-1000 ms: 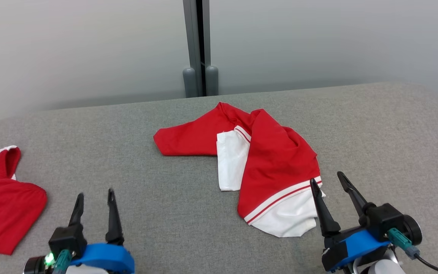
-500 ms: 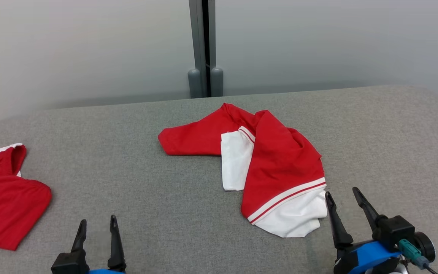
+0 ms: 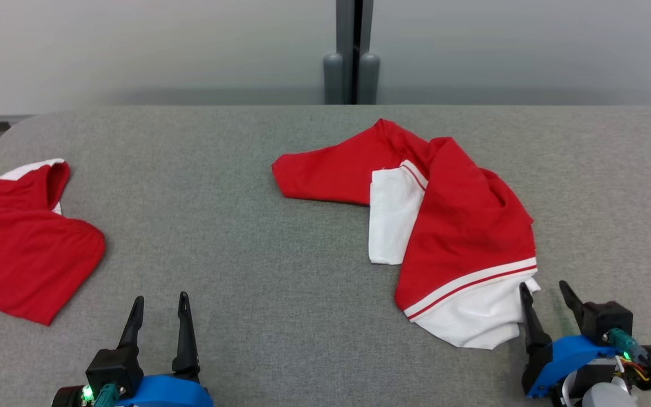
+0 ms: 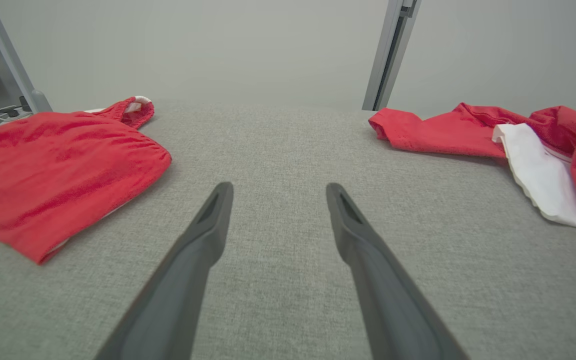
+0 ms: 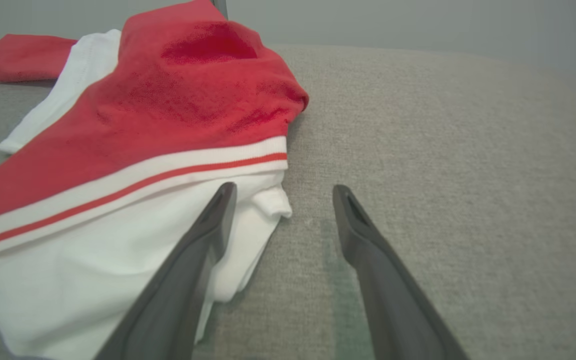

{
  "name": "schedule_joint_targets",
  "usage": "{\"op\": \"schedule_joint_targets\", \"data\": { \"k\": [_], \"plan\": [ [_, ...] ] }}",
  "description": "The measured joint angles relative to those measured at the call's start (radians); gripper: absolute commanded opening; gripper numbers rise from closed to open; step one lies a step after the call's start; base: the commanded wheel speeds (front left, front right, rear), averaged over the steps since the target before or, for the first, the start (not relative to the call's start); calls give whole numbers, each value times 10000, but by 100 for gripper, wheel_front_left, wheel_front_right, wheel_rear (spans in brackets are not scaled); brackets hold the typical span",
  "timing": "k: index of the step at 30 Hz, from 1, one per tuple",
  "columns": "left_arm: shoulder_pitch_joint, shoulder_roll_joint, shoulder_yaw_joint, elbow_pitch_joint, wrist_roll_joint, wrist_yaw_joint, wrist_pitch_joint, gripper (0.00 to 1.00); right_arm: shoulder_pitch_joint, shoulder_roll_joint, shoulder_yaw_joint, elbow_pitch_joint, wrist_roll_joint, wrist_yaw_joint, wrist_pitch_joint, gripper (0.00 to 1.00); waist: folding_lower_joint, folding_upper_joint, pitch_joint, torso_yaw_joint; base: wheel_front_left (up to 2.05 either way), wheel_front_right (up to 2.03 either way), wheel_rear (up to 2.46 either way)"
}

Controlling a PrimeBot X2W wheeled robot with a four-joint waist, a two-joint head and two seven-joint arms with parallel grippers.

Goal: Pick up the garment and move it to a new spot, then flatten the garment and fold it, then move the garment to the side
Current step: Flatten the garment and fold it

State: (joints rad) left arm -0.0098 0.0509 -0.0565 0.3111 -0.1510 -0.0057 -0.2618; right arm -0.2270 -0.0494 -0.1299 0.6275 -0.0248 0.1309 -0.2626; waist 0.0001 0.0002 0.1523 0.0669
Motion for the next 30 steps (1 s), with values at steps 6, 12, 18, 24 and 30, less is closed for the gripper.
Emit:
{"op": "schedule_joint_targets", "data": {
  "k": [6,12,18,24,30],
  "plan": [
    [-226,2,-2,50,-151,-36,2,100,-812,-13,-673,1218,-199,0,-8,100,0,1,481,342,0,0,0],
    [-521,-4,-105,38,-251,-25,2,100,-1334,-36,-395,1756,36,-2,-69,0,-1,0,661,436,0,0,0],
    [-676,-4,-169,54,-272,-36,2,100,-961,12,-46,422,1039,0,-12,0,-1,0,527,240,0,0,0],
    [-657,-2,-90,111,-326,-35,0,100,-958,8,433,-2729,2123,0,-13,0,0,0,280,-7,0,0,0],
    [-266,-2,-197,288,-401,-36,2,100,-1655,-407,1070,-4905,2307,0,-15,0,-2,-2,-290,-129,0,0,0]
  ]
}}
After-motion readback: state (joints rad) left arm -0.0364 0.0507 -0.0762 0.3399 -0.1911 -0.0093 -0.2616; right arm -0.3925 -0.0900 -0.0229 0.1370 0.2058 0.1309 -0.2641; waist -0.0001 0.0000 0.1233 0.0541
